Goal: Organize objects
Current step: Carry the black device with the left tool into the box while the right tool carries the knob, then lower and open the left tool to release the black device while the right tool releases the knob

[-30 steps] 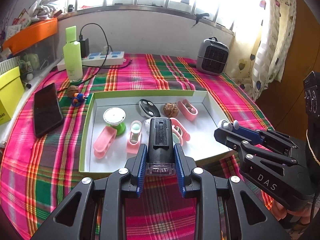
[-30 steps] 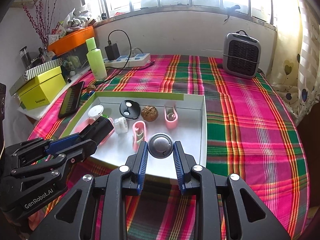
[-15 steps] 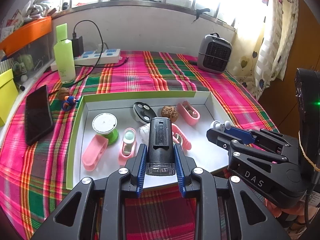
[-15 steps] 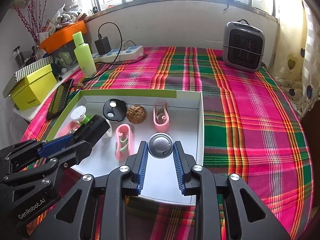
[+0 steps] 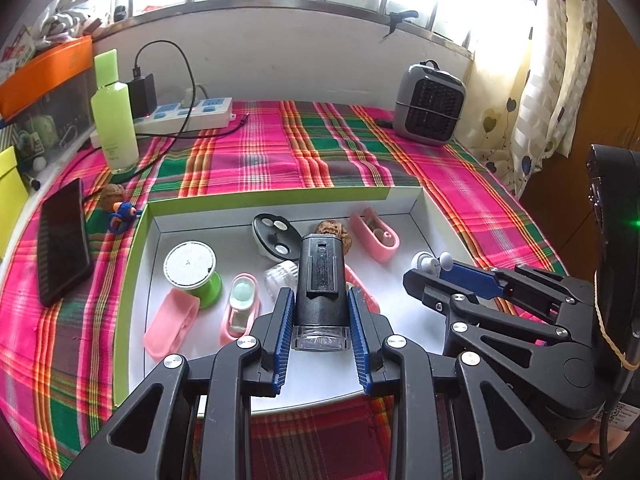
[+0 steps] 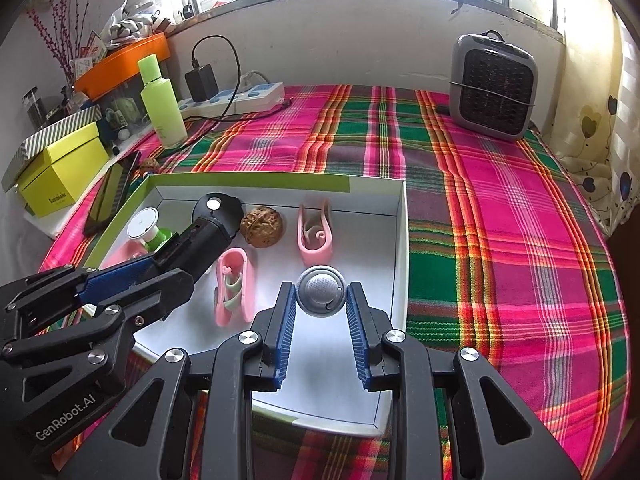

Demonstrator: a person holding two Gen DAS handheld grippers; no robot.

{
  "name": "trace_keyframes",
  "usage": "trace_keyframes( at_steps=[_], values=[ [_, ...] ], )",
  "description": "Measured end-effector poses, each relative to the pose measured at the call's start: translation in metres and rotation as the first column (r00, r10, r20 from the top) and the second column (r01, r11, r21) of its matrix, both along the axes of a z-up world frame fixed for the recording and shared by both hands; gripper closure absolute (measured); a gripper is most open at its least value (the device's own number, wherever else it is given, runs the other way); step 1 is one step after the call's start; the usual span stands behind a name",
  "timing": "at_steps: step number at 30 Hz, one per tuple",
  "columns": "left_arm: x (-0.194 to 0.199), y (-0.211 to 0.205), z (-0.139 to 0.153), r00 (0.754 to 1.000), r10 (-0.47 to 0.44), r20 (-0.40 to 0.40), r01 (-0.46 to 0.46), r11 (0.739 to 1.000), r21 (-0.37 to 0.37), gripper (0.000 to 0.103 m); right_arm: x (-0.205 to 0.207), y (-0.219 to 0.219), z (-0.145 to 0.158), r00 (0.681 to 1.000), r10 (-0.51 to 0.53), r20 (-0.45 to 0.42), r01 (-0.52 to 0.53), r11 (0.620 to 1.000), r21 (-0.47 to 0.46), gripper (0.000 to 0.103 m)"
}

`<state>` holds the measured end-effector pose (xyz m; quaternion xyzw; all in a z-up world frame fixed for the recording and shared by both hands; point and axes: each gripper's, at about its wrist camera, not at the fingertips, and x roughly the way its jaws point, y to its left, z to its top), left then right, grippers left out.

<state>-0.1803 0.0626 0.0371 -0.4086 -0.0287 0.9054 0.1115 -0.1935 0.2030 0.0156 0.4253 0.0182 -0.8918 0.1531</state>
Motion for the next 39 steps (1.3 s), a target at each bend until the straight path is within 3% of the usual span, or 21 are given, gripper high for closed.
trace_keyframes(
  at_steps=[20, 39],
  values=[
    [-0.01, 0.008, -0.007, 1.0, -0.013, 0.016, 0.013, 0.999, -0.043, 0.078, -0.008, -0.007, -0.005, 0.999, 0.053, -0.002, -0.053, 0.999, 0.008, 0.076],
    [-0.012, 0.007, -0.01, 1.0, -0.009, 0.026, 0.01, 0.999, -0.038, 0.078, -0.008, -0.01, -0.008, 0.998, 0.065, 0.004, -0.065, 0.997, 0.033, 0.076]
  ],
)
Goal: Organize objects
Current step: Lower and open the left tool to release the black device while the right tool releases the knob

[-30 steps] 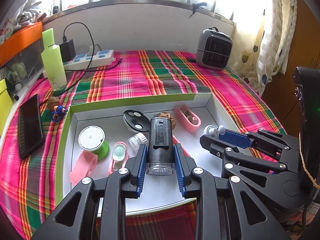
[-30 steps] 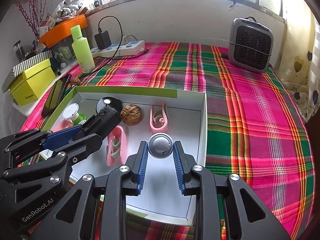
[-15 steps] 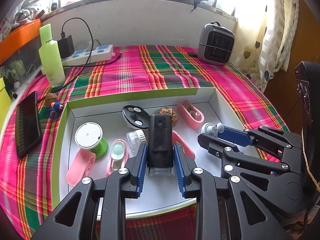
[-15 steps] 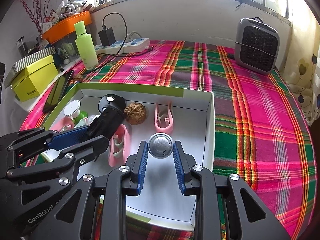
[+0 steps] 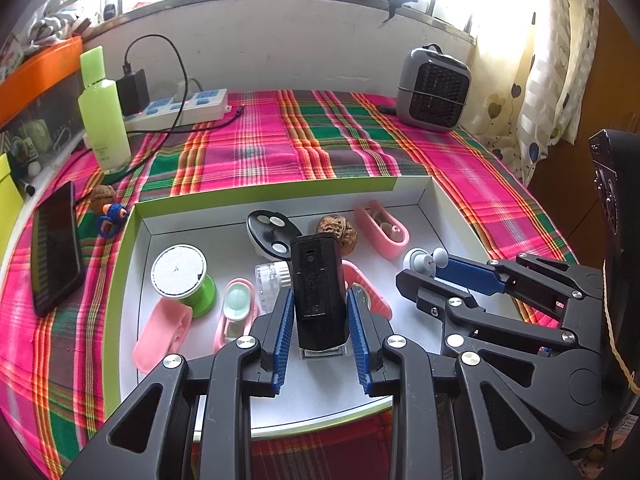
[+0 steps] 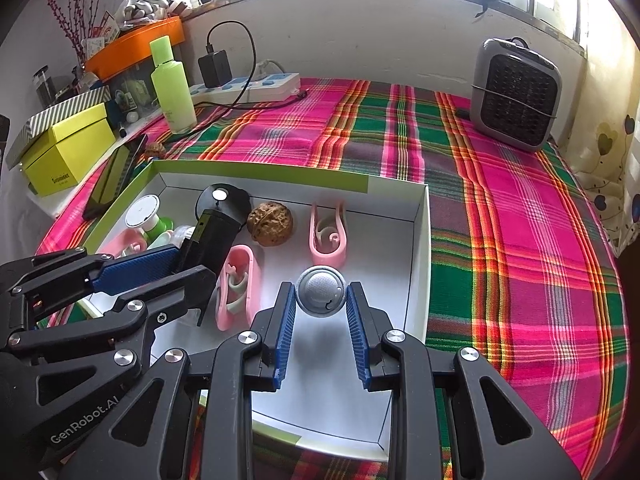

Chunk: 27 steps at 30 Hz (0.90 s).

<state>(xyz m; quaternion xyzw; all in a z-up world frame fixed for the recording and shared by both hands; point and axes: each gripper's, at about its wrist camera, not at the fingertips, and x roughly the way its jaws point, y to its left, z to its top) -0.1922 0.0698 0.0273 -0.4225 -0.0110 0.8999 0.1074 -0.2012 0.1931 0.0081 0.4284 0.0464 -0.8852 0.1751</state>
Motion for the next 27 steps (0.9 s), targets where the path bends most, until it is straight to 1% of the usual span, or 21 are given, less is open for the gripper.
trace_keyframes(
  at_steps=[10, 14, 18, 27],
  values=[
    [0.0011, 0.0, 0.0017, 1.0, 0.0, -0.003, 0.0, 1.0, -0.001, 0.077, 0.0007, 0.0001, 0.0, 1.0, -0.008, 0.002, 0.008, 1.0, -0.003, 0.075],
    [0.0026, -0.0011, 0.0028, 1.0, 0.003, -0.008, -0.003, 1.0, -0.002, 0.077, 0.0018, 0.0, 0.0015, 1.0, -0.011, -0.004, 0.011, 1.0, 0.001, 0.072],
    [0.0048, -0.0028, 0.005, 1.0, 0.004, -0.012, -0.004, 1.0, 0.002, 0.076, 0.0031, 0.0018, 0.0034, 1.0, -0.018, -0.008, 0.018, 1.0, -0.005, 0.067],
    [0.0066, -0.0041, 0.0066, 1.0, 0.006, -0.015, -0.006, 1.0, 0.001, 0.073, 0.0059, 0.0027, 0.0053, 1.0, -0.03, -0.01, 0.029, 1.0, -0.002, 0.064]
  ],
)
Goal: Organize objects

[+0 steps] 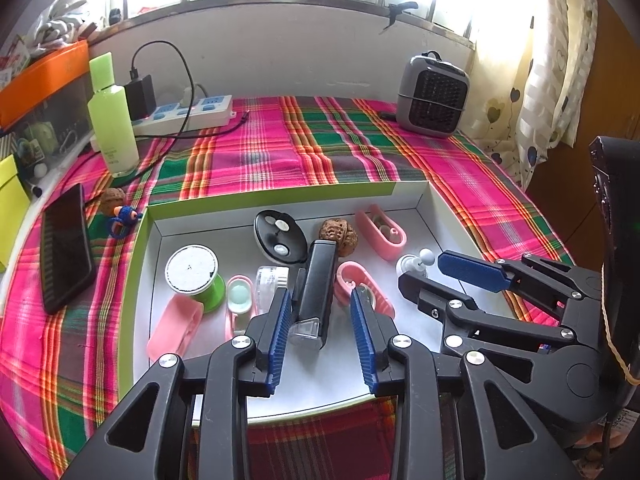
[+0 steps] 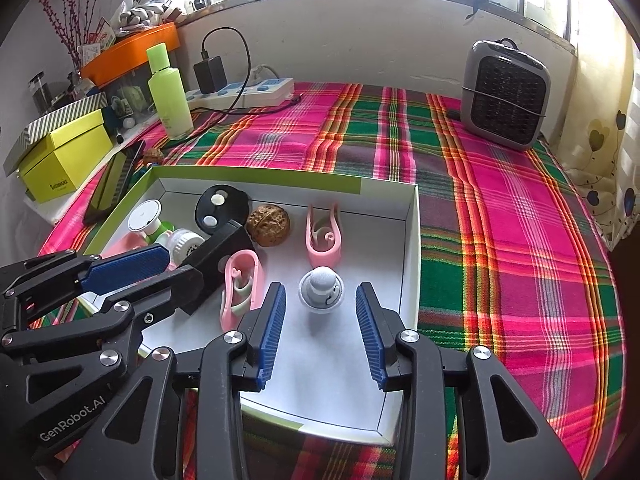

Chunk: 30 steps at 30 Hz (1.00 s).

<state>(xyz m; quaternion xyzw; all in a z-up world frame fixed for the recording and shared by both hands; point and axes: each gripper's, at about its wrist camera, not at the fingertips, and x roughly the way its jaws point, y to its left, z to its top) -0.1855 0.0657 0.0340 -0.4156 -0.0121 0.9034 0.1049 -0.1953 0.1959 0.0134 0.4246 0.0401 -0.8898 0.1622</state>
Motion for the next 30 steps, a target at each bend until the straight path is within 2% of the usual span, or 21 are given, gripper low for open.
trace_keyframes(
  at_steps=[17, 30],
  values=[
    [0.021, -0.003, 0.009, 0.999, 0.017, -0.027, -0.018, 1.0, -0.017, 0.071, 0.018, 0.005, 0.008, 1.0, -0.02, -0.021, 0.019, 1.0, -0.018, 0.064],
    [0.054, -0.014, 0.015, 0.997, 0.056, -0.05, -0.057, 0.998, -0.017, 0.07, 0.054, 0.004, 0.023, 0.997, -0.034, -0.062, 0.032, 0.999, -0.042, 0.064]
  ],
)
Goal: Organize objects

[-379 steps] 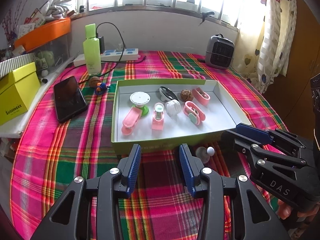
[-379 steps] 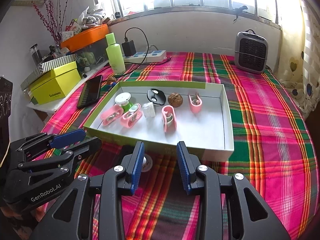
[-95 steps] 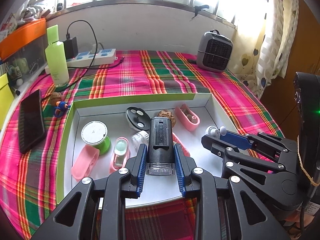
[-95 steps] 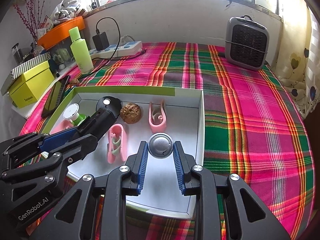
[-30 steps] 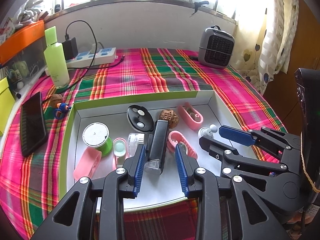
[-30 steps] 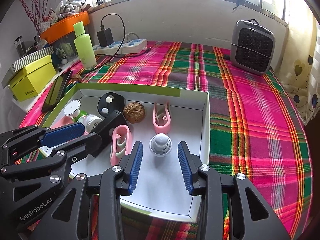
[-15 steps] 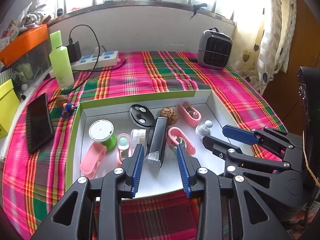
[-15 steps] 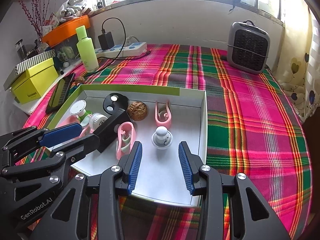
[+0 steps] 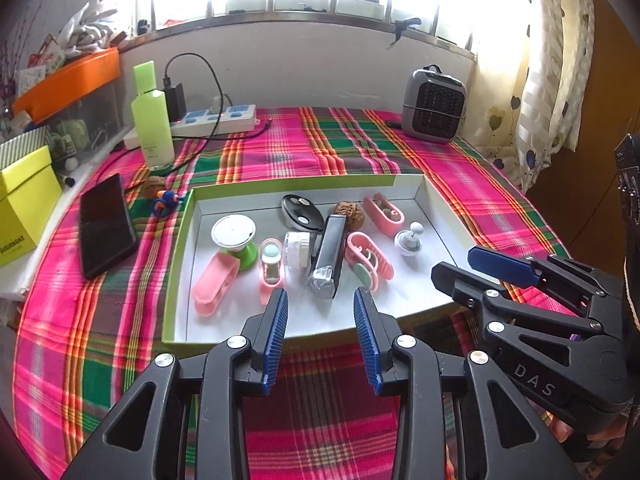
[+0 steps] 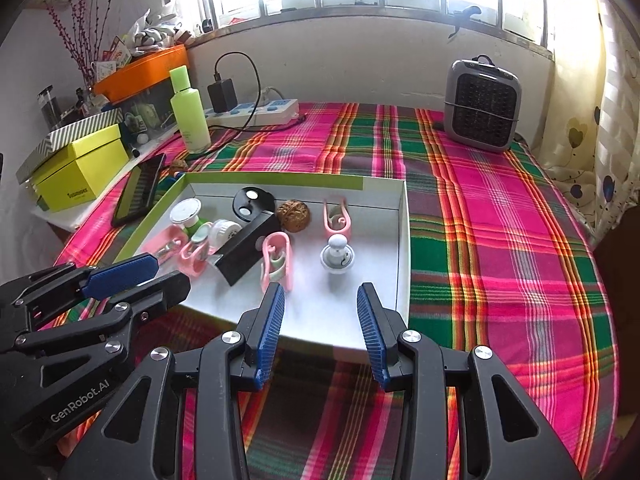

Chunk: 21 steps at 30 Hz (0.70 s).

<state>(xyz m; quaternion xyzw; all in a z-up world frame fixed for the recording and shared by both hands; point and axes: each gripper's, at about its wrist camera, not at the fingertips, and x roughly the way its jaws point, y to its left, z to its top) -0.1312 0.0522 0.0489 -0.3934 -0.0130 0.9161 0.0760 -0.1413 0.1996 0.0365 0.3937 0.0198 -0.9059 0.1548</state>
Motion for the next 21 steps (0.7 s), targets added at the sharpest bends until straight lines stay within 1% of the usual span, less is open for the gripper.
trace_keyframes(
  at_steps=[5, 8, 11, 21],
  values=[
    [0.015, -0.006, 0.0, 1.0, 0.016, -0.006, -0.016, 1.0, 0.006, 0.07, 0.016, -0.002, 0.001, 1.0, -0.011, -0.012, 0.011, 1.0, 0.016, 0.063],
    [0.026, -0.009, -0.004, 1.0, 0.022, 0.003, -0.022, 1.0, 0.003, 0.07, 0.026, -0.002, -0.001, 1.0, -0.017, -0.006, 0.017, 1.0, 0.011, 0.063],
    [0.034, -0.011, -0.01, 0.999, 0.025, 0.02, -0.025, 1.0, -0.003, 0.07, 0.037, -0.005, -0.004, 1.0, -0.015, -0.004, 0.015, 1.0, 0.02, 0.055],
    [0.053, -0.015, -0.029, 0.997, 0.034, 0.064, -0.033, 0.999, -0.016, 0.07, 0.055, -0.008, -0.018, 0.999, -0.033, 0.037, 0.031, 0.999, 0.031, 0.055]
  ],
)
